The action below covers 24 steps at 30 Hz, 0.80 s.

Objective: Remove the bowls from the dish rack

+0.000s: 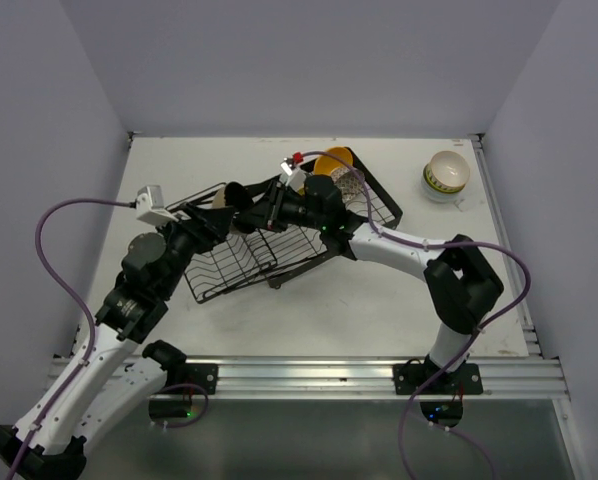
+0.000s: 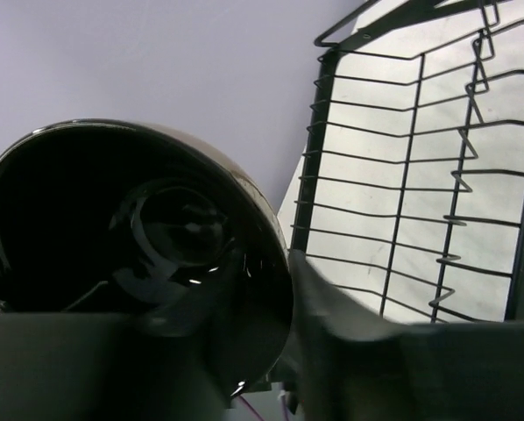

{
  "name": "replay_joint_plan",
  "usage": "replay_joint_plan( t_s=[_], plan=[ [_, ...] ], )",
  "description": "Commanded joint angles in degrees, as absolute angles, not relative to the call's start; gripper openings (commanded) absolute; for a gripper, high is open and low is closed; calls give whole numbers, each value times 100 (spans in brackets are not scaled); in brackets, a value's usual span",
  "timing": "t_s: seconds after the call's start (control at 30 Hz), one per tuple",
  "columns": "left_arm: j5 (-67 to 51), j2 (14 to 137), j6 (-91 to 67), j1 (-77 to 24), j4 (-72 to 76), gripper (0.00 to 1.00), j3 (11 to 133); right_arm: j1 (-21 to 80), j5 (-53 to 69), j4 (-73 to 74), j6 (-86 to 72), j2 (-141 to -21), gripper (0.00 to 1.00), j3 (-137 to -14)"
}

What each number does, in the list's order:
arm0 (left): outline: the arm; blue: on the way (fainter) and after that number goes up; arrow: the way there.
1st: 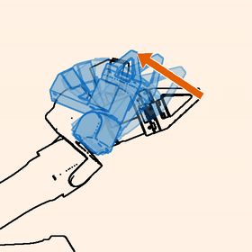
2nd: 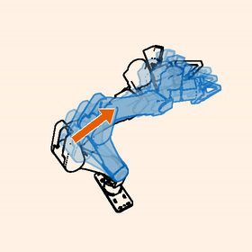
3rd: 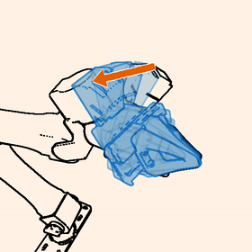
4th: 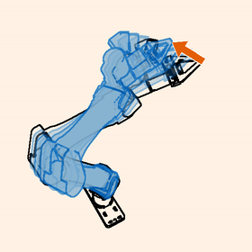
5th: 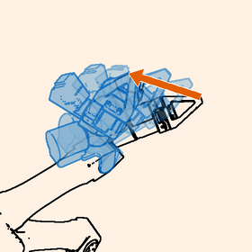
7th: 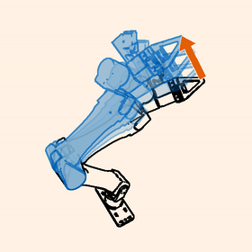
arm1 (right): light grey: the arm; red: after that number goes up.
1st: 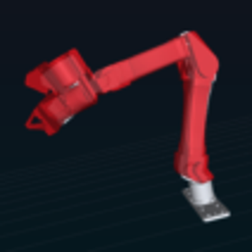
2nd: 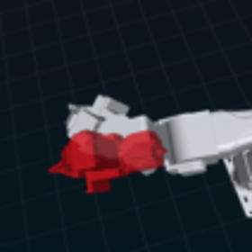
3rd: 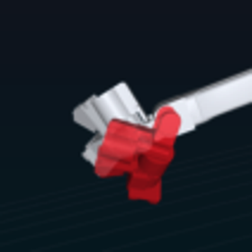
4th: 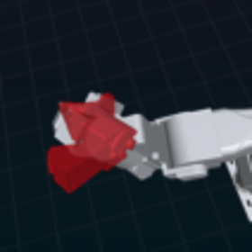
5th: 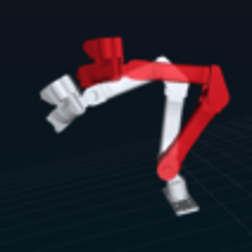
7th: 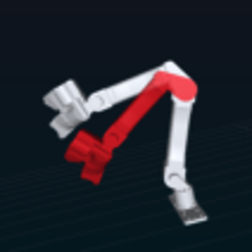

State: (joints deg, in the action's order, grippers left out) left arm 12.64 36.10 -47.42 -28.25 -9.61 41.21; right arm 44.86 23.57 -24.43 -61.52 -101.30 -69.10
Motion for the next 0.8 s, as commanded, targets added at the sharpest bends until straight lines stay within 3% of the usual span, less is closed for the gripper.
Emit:
replay_joint_plan(
  t_s=[0.0,0.17,0.23,0.27,0.47,0.77],
  plan=[
    [1230,3463,-4738,-2795,149,31,4114,4491,2320,-2962,-6346,-10116,24,-7093],
    [1204,3472,-4474,-2795,220,40,3842,4491,2399,-2892,-6372,-10125,1,-7066],
    [1248,3463,-4404,-2804,141,47,3815,4491,2399,-2822,-6346,-10108,0,-7066],
    [1309,3454,-4342,-2795,115,60,3806,4491,2399,-2726,-6285,-10081,0,-7075],
    [1739,3480,-3675,-2795,-377,93,4208,4351,2312,-1988,-5881,-9976,0,-7339],
    [2399,3568,-2268,-2795,-677,100,4869,3253,2233,-136,-4898,-9651,0,-7988]
  ],
)
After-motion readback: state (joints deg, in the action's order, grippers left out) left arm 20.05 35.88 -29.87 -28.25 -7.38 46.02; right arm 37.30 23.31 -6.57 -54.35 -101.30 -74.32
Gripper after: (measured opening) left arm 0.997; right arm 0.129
